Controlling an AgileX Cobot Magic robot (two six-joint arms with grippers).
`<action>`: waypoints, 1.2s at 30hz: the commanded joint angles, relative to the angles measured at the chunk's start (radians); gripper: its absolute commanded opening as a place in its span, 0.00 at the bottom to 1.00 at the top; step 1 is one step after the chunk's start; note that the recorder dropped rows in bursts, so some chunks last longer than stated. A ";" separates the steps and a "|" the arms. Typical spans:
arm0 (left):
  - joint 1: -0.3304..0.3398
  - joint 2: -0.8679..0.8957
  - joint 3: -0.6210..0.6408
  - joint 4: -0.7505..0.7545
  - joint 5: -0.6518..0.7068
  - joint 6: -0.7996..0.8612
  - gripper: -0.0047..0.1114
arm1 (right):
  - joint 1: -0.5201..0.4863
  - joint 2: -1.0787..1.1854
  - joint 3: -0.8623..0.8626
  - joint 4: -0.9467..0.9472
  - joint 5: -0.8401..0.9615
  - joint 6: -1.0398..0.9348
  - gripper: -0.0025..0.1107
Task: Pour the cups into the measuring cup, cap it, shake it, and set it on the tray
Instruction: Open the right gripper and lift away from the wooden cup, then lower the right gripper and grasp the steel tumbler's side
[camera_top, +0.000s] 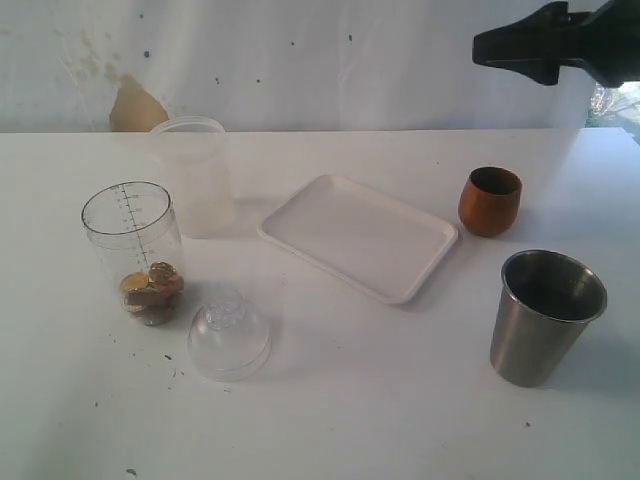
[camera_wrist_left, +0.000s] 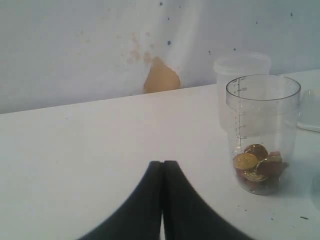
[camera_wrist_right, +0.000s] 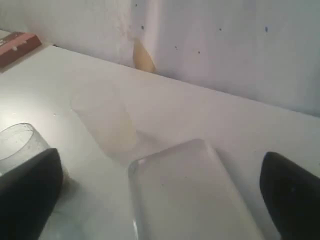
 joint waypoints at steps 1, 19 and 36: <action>0.000 -0.005 0.005 0.000 -0.013 -0.002 0.04 | -0.010 -0.013 0.037 0.033 -0.030 0.007 0.93; 0.000 -0.005 0.005 0.000 -0.013 -0.002 0.04 | -0.010 -0.375 0.569 0.434 0.365 -0.443 0.93; 0.000 -0.005 0.005 0.000 -0.013 -0.002 0.04 | -0.010 -0.476 0.979 0.832 0.320 -0.891 0.93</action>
